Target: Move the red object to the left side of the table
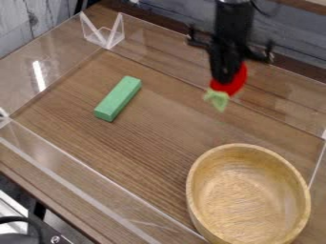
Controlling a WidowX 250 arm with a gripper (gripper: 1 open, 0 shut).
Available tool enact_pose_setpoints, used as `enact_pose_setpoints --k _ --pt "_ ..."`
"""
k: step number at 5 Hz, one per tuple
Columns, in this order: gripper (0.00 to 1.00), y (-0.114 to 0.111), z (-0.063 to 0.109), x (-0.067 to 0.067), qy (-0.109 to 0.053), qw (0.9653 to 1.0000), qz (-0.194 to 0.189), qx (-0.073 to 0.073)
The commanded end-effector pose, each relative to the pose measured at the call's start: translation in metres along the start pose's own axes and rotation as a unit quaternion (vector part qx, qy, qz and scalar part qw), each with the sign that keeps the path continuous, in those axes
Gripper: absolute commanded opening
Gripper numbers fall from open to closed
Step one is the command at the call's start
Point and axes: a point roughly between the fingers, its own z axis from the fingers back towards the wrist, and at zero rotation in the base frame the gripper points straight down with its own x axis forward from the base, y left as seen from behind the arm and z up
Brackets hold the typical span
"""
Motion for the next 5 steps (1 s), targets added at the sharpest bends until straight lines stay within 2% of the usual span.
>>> enact_pose_setpoints --k 1,3,4,5 --pt "0.00 0.041 0.027 0.003 -0.034 0.9988 0.034 0.010" --pt "0.00 0.110 0.022 -0.034 -0.024 0.9972 0.056 0.045" --pt "0.00 0.133 0.010 -0.039 -0.020 0.9964 0.061 0.055" --pt "0.00 0.140 -0.003 -0.035 -0.014 0.9962 0.064 0.058"
